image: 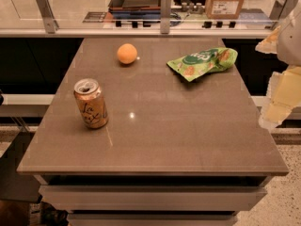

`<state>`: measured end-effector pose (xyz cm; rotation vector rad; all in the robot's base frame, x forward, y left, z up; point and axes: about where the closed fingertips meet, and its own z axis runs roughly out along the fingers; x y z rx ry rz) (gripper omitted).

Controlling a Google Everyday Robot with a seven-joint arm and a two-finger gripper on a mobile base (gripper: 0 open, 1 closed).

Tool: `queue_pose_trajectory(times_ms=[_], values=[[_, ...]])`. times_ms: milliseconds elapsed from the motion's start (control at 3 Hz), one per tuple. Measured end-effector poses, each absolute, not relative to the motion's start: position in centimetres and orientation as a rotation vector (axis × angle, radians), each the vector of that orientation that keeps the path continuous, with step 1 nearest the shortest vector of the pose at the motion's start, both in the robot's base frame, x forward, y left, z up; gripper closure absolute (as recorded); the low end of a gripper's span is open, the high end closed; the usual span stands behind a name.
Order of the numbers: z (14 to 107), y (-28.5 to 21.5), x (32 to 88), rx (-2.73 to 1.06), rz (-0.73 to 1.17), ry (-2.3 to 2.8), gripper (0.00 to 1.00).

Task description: Pick orange can

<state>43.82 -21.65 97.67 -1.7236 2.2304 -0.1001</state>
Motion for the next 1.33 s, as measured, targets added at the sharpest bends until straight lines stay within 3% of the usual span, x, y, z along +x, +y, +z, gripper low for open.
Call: queue_pose_trajectory(times_ms=[667, 1333], values=[[98.1, -21.2, 44.2, -1.666, -0.035, 2.191, 0.0], [97.4, -19.6, 45.6, -1.355, 0.23, 2.046, 0.0]])
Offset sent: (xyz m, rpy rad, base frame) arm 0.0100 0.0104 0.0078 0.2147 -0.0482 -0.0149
